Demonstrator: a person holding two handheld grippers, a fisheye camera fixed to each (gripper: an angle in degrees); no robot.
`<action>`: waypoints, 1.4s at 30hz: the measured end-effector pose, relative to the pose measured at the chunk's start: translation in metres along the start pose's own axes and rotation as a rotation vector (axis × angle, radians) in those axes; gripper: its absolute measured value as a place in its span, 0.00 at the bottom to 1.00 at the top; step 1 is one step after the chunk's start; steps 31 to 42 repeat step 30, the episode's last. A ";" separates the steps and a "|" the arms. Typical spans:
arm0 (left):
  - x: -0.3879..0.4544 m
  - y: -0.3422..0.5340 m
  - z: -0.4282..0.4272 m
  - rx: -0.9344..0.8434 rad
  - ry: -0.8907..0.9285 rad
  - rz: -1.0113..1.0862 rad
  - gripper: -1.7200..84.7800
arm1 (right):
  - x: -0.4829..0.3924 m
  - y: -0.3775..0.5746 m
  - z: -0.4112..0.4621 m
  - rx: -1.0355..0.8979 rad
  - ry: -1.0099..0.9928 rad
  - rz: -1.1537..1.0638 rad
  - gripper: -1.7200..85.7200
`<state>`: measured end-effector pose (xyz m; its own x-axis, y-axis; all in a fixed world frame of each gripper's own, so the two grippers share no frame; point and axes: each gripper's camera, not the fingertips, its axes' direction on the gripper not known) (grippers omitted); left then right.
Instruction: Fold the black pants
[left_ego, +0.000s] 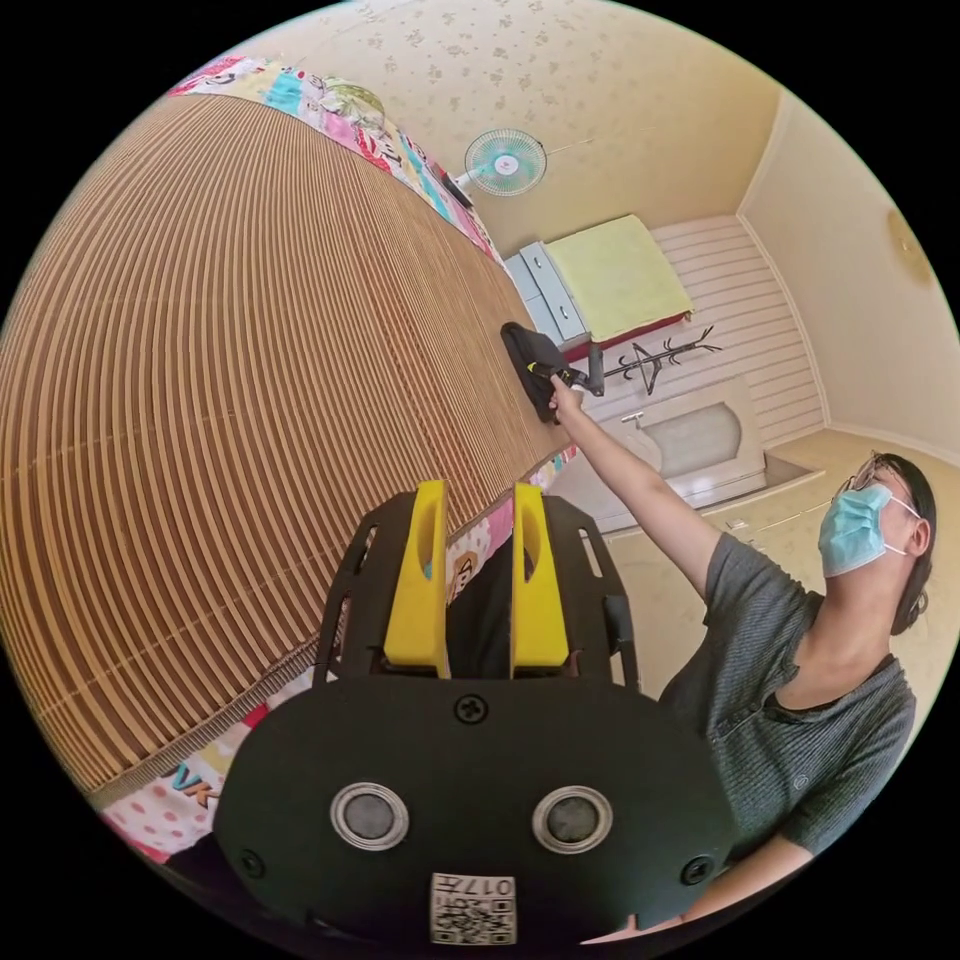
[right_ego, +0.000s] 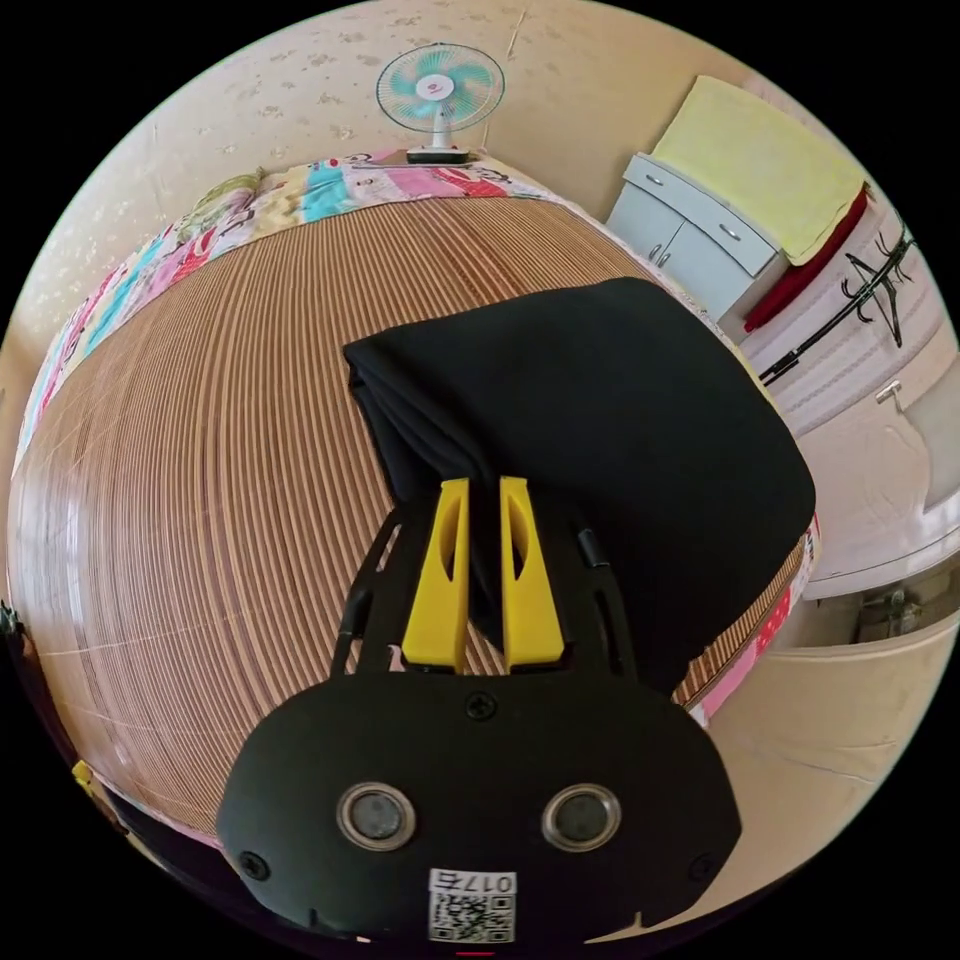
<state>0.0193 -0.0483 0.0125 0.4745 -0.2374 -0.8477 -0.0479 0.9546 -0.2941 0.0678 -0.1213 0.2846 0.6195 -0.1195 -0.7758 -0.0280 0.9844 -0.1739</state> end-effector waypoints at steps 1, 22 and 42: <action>0.001 0.001 -0.002 0.004 0.003 -0.002 0.14 | 0.009 -0.003 0.000 -0.003 -0.006 0.026 0.07; 0.237 0.206 -0.256 0.862 -0.721 0.194 0.03 | -0.035 0.274 -0.149 0.123 -0.456 -0.135 0.03; 0.299 0.273 -0.383 0.934 -1.191 -0.026 0.22 | -0.027 0.318 -0.183 0.103 -0.459 -0.180 0.02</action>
